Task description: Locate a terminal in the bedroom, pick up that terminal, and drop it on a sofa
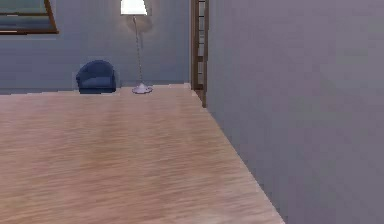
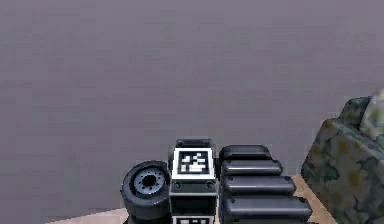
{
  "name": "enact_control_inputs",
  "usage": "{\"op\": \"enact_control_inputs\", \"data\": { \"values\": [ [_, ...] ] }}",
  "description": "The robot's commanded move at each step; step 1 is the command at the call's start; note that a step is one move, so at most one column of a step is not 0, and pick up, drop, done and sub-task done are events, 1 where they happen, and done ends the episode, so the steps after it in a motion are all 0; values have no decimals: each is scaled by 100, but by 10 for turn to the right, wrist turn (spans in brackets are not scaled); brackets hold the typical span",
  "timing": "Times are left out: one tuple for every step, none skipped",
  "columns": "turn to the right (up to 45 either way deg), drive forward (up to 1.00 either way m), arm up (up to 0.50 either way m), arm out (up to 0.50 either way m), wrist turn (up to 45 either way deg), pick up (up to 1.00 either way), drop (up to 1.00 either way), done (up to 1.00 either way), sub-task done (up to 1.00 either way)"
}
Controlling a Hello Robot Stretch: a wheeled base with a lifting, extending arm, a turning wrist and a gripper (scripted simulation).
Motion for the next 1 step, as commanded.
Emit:
{"op": "enact_control_inputs", "data": {
  "values": [
    [0,100,0,0,0,0,0,0,0]
  ]
}}
